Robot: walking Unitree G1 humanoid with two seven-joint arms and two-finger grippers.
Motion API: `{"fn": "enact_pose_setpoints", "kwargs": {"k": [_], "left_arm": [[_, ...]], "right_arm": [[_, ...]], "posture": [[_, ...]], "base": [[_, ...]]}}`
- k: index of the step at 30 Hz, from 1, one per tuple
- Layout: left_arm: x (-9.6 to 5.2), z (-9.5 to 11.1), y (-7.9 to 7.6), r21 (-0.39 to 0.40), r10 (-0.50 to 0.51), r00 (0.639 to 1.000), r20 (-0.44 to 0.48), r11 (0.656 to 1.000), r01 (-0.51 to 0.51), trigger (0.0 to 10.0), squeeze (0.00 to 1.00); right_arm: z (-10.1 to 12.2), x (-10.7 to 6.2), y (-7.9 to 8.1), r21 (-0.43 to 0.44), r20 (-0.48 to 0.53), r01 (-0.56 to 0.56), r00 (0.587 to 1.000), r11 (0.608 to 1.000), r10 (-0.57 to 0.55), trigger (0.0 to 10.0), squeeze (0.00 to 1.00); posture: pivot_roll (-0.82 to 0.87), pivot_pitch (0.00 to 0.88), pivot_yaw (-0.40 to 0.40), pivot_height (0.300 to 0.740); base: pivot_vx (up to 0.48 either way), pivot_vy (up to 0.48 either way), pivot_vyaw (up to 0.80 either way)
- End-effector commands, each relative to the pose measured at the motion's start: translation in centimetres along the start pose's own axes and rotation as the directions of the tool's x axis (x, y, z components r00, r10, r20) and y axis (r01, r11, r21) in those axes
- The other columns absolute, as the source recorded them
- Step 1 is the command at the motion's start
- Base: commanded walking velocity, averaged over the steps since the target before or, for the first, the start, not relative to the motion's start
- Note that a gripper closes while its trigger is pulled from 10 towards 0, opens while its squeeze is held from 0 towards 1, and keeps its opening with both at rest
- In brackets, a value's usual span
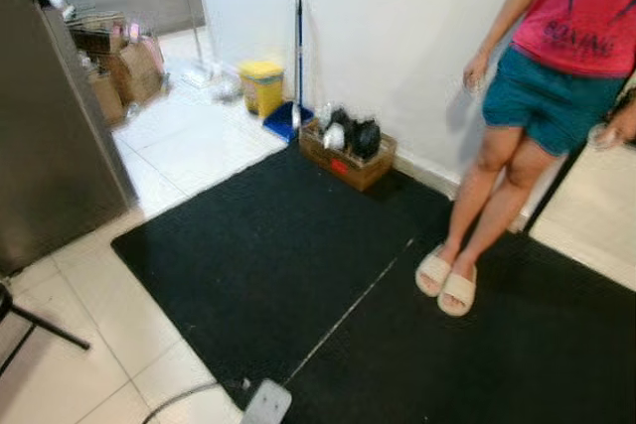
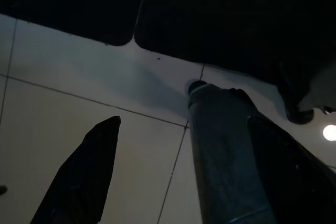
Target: Restocking fridge
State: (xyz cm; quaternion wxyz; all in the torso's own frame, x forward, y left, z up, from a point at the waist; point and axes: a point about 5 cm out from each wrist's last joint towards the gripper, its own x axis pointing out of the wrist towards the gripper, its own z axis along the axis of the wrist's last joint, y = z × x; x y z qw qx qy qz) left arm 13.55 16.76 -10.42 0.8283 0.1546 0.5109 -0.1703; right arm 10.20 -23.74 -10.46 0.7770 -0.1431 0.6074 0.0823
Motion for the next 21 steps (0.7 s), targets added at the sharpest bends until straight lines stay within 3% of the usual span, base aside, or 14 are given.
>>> {"fn": "enact_pose_setpoints", "kwargs": {"k": [1, 21], "left_arm": [[-0.21, -1.82, -0.91, -0.002, -0.032, 0.997, -0.073, 0.999, 0.032, 10.0, 0.0], [-0.24, -1.89, -0.84, 0.001, -0.031, 0.997, -0.074, 1.0, 0.031, 10.0, 0.0]], "right_arm": [[-0.87, -0.21, -0.79, 0.012, -0.022, 0.022, 1.0, 1.0, -0.022, 10.0, 0.0], [-0.94, -0.22, -0.77, 0.004, -0.022, 0.015, 1.0, 1.0, -0.015, 10.0, 0.0]], "posture": [[0.02, 0.0, -0.072, 0.74], [0.02, 0.0, -0.073, 0.74]], "base": [[0.262, 0.0, 0.0], [0.278, 0.0, 0.0]]}}
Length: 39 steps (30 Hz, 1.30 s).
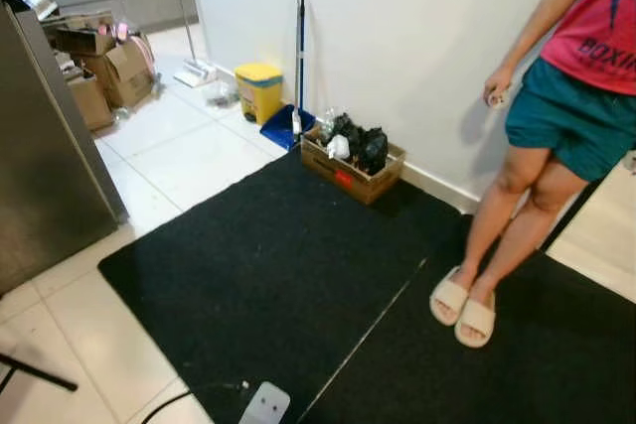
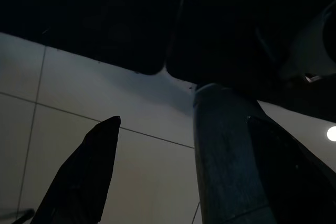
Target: Restocking fridge
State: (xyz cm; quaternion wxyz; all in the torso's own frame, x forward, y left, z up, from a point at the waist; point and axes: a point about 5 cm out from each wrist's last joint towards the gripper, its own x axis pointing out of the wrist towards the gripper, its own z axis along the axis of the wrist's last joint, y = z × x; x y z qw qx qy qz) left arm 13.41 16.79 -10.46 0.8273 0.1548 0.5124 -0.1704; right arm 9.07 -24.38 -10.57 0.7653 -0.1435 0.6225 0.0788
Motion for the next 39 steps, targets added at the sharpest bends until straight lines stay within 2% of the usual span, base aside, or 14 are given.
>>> {"fn": "enact_pose_setpoints", "kwargs": {"k": [1, 39], "left_arm": [[-0.21, -1.74, -0.8, 0.001, -0.03, 0.997, -0.071, 1.0, 0.031, 10.0, 0.0], [-0.23, -1.73, -0.66, 0.0, -0.031, 0.997, -0.068, 1.0, 0.031, 10.0, 0.0]], "right_arm": [[0.34, -0.08, -0.5, 0.001, 0.017, 0.015, 1.0, 1.0, -0.015, 10.0, 0.0], [0.21, -0.05, -0.25, 0.017, 0.02, 0.002, 1.0, 1.0, -0.003, 10.0, 0.0]], "posture": [[0.02, 0.0, -0.074, 0.74], [0.02, 0.0, -0.069, 0.74]], "base": [[0.262, 0.0, 0.0], [0.275, 0.0, 0.0]]}}
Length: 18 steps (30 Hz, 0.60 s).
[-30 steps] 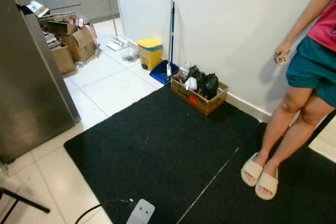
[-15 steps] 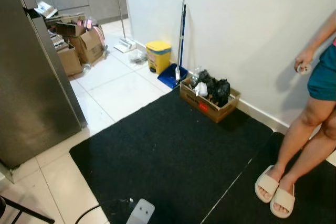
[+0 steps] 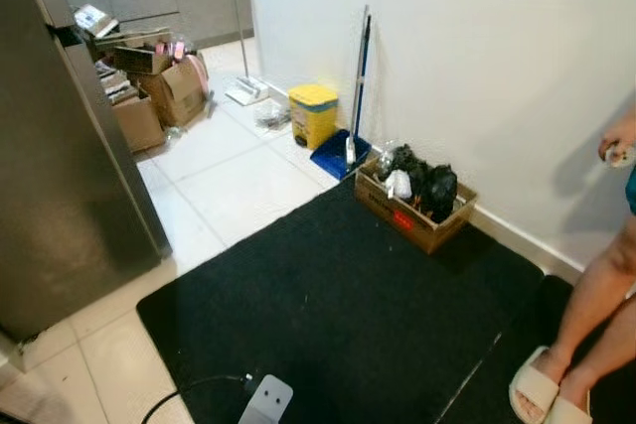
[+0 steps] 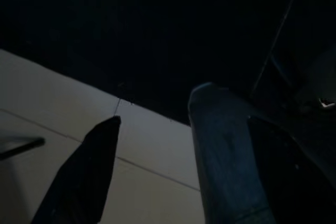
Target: Restocking fridge
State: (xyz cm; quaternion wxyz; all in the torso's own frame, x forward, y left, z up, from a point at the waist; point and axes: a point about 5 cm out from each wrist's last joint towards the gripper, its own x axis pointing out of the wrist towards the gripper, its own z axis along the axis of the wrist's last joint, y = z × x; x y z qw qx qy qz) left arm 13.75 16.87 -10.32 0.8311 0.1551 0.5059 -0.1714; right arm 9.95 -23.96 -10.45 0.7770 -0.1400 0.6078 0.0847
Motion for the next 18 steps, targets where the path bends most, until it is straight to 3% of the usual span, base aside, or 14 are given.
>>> {"fn": "enact_pose_setpoints", "kwargs": {"k": [1, 18], "left_arm": [[-0.26, -2.01, -0.9, -0.004, -0.034, 0.996, -0.082, 0.999, 0.034, 10.0, 0.0], [-0.25, -1.98, -0.92, -0.005, -0.034, 0.996, -0.081, 0.999, 0.034, 10.0, 0.0]], "right_arm": [[-0.77, -0.13, -0.37, 0.018, -0.019, 0.01, 1.0, 1.0, -0.01, 10.0, 0.0], [-0.76, -0.11, -0.28, 0.02, -0.018, 0.006, 1.0, 1.0, -0.006, 10.0, 0.0]], "posture": [[0.02, 0.0, -0.069, 0.74], [0.02, 0.0, -0.07, 0.74]], "base": [[0.262, 0.0, 0.0], [0.29, 0.0, 0.0]]}}
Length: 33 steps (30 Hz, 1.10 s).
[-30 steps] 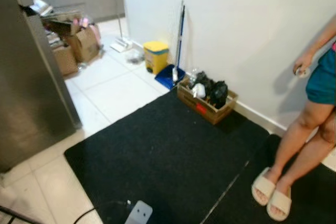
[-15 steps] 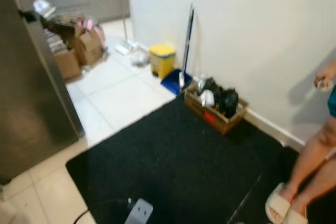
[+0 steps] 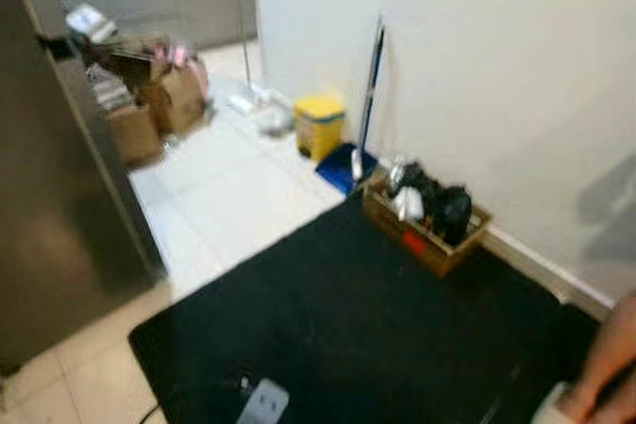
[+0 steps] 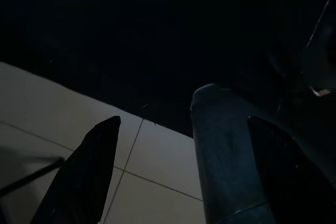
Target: Restocking fridge
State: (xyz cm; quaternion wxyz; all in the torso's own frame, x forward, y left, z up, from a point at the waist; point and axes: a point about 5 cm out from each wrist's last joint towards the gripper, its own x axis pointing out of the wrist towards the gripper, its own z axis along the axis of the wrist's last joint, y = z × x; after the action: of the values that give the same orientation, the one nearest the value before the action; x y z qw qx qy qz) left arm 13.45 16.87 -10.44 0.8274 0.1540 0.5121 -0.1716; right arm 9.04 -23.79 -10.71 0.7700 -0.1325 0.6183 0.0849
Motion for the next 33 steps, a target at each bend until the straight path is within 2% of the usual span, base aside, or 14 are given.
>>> {"fn": "enact_pose_setpoints", "kwargs": {"k": [1, 18, 21, 24, 33], "left_arm": [[-0.2, -1.69, -0.78, -0.001, -0.029, 0.997, -0.068, 1.0, 0.029, 10.0, 0.0], [-0.23, -1.82, -0.76, 0.002, -0.028, 0.997, -0.071, 1.0, 0.028, 10.0, 0.0], [-0.24, -1.81, -0.71, 0.003, -0.028, 0.997, -0.07, 1.0, 0.028, 10.0, 0.0], [-0.24, -1.78, -0.63, 0.004, -0.027, 0.997, -0.071, 1.0, 0.027, 10.0, 0.0], [-0.25, -1.81, -0.55, 0.004, -0.028, 0.997, -0.072, 1.0, 0.029, 10.0, 0.0]], "right_arm": [[0.09, -0.15, -0.74, 0.009, 0.005, 0.019, 1.0, 1.0, -0.019, 10.0, 0.0], [-0.01, -0.13, -0.65, 0.006, 0.003, 0.016, 1.0, 1.0, -0.016, 10.0, 0.0], [0.06, -0.12, -0.59, 0.017, 0.012, 0.014, 1.0, 1.0, -0.014, 10.0, 0.0], [0.01, -0.11, -0.56, 0.063, 0.013, 0.015, 1.0, 0.998, -0.016, 10.0, 0.0], [-0.05, -0.12, -0.64, 0.054, 0.01, 0.028, 1.0, 0.998, -0.029, 10.0, 0.0]], "posture": [[0.02, 0.0, -0.07, 0.74], [0.02, 0.0, -0.07, 0.74], [0.02, 0.0, -0.07, 0.74], [0.01, 0.0, -0.069, 0.74], [0.01, 0.0, -0.064, 0.74]], "base": [[0.266, 0.0, 0.0], [0.276, 0.0, 0.0], [0.299, 0.0, 0.0], [0.264, 0.0, 0.0], [0.288, 0.0, 0.0]]}}
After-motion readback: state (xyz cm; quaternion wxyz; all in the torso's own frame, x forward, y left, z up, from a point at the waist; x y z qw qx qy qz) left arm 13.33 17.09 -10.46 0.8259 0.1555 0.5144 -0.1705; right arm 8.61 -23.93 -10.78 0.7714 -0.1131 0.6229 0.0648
